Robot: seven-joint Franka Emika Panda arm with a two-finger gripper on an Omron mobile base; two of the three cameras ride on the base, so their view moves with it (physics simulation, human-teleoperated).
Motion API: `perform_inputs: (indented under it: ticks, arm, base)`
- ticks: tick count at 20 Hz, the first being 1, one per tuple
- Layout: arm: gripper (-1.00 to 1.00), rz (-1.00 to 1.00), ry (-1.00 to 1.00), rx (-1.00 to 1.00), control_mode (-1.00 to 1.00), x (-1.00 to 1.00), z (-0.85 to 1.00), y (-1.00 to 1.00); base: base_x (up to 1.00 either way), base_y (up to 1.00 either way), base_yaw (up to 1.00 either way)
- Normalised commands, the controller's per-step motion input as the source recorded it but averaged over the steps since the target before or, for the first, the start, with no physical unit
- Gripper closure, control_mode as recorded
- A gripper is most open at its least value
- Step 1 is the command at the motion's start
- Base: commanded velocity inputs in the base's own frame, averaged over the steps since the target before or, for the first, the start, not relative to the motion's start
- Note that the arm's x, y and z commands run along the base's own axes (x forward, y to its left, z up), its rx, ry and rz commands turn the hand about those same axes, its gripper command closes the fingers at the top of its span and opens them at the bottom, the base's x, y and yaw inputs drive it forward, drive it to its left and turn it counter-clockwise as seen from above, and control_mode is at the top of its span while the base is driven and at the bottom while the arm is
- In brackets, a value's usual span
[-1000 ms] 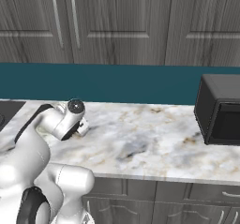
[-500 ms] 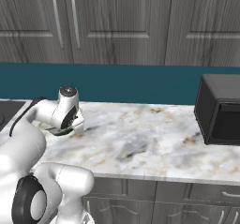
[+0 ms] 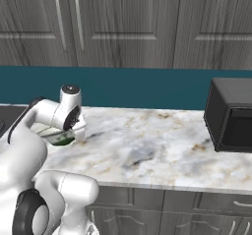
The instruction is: Pick the cup and bowl from the counter and place them on the counter next to the sink.
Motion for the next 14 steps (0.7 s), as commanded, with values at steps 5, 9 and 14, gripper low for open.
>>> perform_inputs:
  ticks: [5, 9, 14]
  arm:
    - [1.00, 0.00, 0.15, 0.01, -1.00, -0.37, 0.00, 0.00]
    - [1.00, 0.00, 0.04, 0.02, -1.00, -0.33, 0.00, -0.01]
    - [1.00, 0.00, 0.00, 0.03, -1.00, -0.30, 0.00, -0.12]
  base:
    - [0.00, 0.00, 0.00]
    - [0.00, 0.00, 0.00]
    - [0.00, 0.00, 0.00]
